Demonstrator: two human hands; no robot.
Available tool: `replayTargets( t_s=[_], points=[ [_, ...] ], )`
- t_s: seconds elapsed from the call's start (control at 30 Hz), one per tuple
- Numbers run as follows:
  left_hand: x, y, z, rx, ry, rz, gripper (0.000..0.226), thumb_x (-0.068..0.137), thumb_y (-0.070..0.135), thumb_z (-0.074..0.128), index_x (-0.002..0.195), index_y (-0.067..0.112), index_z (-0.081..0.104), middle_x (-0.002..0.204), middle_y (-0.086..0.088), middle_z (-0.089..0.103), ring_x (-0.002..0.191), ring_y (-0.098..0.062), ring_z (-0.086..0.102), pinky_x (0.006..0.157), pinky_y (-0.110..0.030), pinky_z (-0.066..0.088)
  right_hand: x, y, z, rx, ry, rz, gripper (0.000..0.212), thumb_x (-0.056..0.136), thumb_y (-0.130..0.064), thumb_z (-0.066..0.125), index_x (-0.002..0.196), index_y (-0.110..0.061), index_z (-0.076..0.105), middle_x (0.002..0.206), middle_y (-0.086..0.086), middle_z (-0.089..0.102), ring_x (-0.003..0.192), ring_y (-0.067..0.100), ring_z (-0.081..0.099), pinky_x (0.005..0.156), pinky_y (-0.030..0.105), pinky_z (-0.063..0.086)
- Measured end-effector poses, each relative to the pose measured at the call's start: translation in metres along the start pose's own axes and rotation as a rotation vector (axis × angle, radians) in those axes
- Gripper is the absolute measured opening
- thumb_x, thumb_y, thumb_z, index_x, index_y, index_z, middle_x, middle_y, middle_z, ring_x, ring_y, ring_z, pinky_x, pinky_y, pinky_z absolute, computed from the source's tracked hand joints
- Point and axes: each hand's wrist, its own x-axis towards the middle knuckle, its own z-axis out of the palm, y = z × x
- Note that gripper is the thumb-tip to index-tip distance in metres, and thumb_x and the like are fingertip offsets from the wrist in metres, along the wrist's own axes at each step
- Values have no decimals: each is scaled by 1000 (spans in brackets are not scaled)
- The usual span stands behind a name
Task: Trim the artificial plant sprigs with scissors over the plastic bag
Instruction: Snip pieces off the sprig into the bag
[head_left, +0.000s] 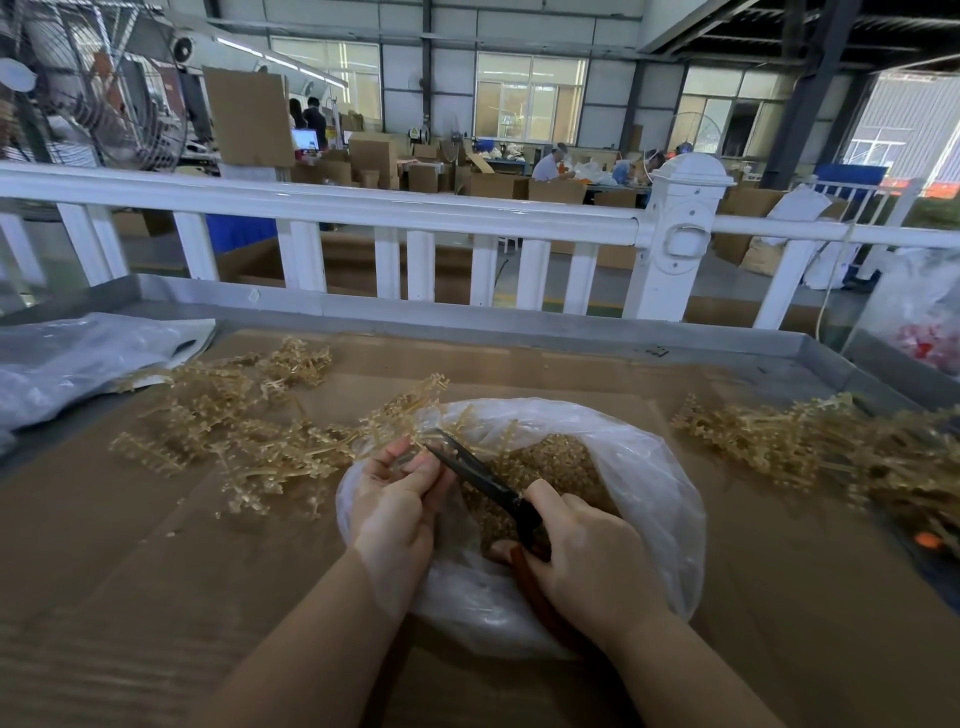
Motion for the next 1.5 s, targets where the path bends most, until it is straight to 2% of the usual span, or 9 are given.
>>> replayTargets(
  t_s=[0.13, 0.27, 0.53, 0.77, 1.17, 1.27, 1.37, 1.43, 1.5],
  points=[
    [3, -1, -2, -14, 6, -6, 30, 89, -14, 49, 93, 15, 50, 80, -9, 57, 73, -17, 62, 47, -20, 53, 1, 1, 1, 15, -12, 6, 47, 86, -65, 45, 117, -30, 44, 91, -7, 61, 83, 15, 61, 69, 26, 47],
    [6, -2, -4, -32, 3, -20, 30, 89, -14, 49, 94, 15, 50, 81, -10, 57, 77, -19, 62, 51, -22, 56, 1, 0, 1, 10, -6, -2, 47, 86, -67, 43, 115, -30, 45, 89, -8, 62, 82, 13, 61, 67, 24, 43],
    [8, 0, -4, -30, -14, -56, 29, 89, -14, 49, 95, 15, 50, 85, -10, 58, 79, -18, 61, 51, -22, 56, 1, -1, -2, -9, -9, -32, 44, 88, -59, 49, 116, -25, 47, 87, -2, 62, 79, 20, 63, 66, 30, 48],
    [10, 3, -8, -30, -53, -119, 28, 90, -14, 48, 98, 13, 50, 86, -12, 57, 82, -20, 61, 50, -23, 56, 2, -3, 0, -29, -13, -32, 44, 91, -56, 46, 120, -23, 44, 87, -2, 62, 77, 19, 61, 62, 24, 36],
    [6, 2, -7, 18, -66, -94, 28, 88, -15, 50, 96, 12, 51, 78, -10, 53, 76, -20, 61, 51, -23, 56, 2, -5, 1, -74, -14, -21, 47, 93, -62, 35, 121, -25, 41, 87, -6, 62, 76, 14, 61, 60, 22, 37],
    [0, 1, -4, 72, -89, -67, 31, 88, -16, 48, 97, 14, 51, 79, -10, 53, 68, -18, 64, 56, -27, 59, -1, -5, -5, 10, 19, 38, 41, 88, -63, 45, 111, -29, 45, 84, -10, 60, 74, 9, 59, 60, 19, 41],
    [-5, 2, -1, 102, -120, -51, 35, 89, -17, 44, 100, 15, 54, 86, -11, 55, 63, -17, 68, 59, -25, 59, -3, -6, -8, 74, 100, 84, 34, 86, -56, 57, 105, -28, 51, 80, -9, 61, 71, 7, 59, 60, 19, 46],
    [-8, 2, 0, 131, -149, -50, 27, 89, -12, 50, 101, 12, 57, 89, -11, 59, 68, -18, 69, 61, -25, 59, -4, -6, -8, 95, 145, 97, 31, 84, -51, 62, 100, -26, 54, 77, -8, 61, 68, 7, 59, 59, 22, 49],
    [-11, 2, -1, 243, -156, 0, 23, 84, -9, 60, 97, 10, 58, 90, -11, 60, 78, -21, 67, 65, -25, 59, -5, -6, -7, 102, 173, 106, 28, 83, -49, 64, 97, -26, 56, 75, -9, 61, 65, 6, 58, 56, 19, 48]
  ],
)
